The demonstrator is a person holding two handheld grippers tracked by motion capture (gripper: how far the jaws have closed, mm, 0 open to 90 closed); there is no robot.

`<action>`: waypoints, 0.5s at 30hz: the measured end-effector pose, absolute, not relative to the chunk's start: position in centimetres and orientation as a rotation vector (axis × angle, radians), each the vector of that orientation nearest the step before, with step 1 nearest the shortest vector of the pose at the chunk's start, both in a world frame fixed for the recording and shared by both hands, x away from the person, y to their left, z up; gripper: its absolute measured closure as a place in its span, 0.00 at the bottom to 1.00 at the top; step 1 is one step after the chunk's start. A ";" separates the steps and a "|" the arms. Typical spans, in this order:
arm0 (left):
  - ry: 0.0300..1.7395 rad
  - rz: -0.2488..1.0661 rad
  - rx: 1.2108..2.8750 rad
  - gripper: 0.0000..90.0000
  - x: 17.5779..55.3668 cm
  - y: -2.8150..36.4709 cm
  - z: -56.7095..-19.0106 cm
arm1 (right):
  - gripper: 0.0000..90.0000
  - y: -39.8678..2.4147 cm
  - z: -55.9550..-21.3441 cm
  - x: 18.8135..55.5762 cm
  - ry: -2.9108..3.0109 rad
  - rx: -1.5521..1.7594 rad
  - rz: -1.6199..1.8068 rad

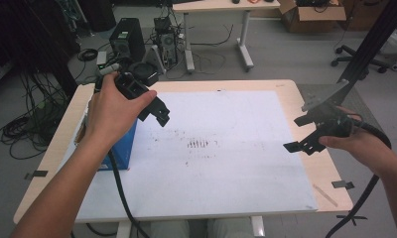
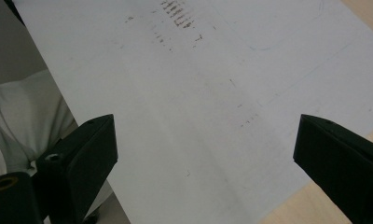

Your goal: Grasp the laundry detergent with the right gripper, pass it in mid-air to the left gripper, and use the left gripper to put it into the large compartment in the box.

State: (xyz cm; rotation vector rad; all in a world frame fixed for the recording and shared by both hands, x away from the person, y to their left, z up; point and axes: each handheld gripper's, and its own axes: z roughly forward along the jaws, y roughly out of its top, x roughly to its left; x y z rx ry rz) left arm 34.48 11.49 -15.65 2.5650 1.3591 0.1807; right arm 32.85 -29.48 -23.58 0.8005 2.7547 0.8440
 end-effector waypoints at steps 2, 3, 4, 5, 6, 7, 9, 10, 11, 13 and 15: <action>1.334 0.181 2.576 0.05 34.5 11.3 -15.7 | 0.07 -29.5 -23.6 32.9 2.756 0.800 0.842; 1.323 0.180 2.579 0.05 34.6 11.1 -15.8 | 0.07 -29.4 -23.6 32.9 2.756 0.801 0.841; 1.312 0.178 2.587 0.05 34.6 11.0 -15.8 | 0.07 -29.4 -23.5 33.0 2.757 0.803 0.840; 1.302 0.177 2.590 0.05 34.7 10.9 -15.9 | 0.07 -29.4 -23.5 33.0 2.757 0.803 0.840; 1.295 0.177 2.595 0.05 34.8 10.7 -15.9 | 0.07 -29.4 -23.5 33.1 2.757 0.801 0.840; 1.290 0.178 2.598 0.05 34.8 10.6 -16.0 | 0.07 -29.3 -23.5 33.1 2.757 0.801 0.839; 1.266 0.176 2.609 0.05 35.0 10.2 -16.1 | 0.07 -29.3 -23.5 33.2 2.759 0.799 0.840; 1.254 0.178 2.615 0.05 35.1 10.0 -16.1 | 0.07 -29.3 -23.5 33.3 2.760 0.798 0.839; 1.245 0.178 2.619 0.05 35.2 9.8 -16.2 | 0.07 -29.3 -23.5 33.4 2.760 0.798 0.839; 1.229 0.182 2.626 0.05 35.4 9.5 -16.3 | 0.07 -29.3 -23.5 33.5 2.759 0.802 0.842; 1.218 0.180 2.631 0.05 35.6 9.2 -16.4 | 0.07 -29.3 -23.6 33.5 2.763 0.800 0.840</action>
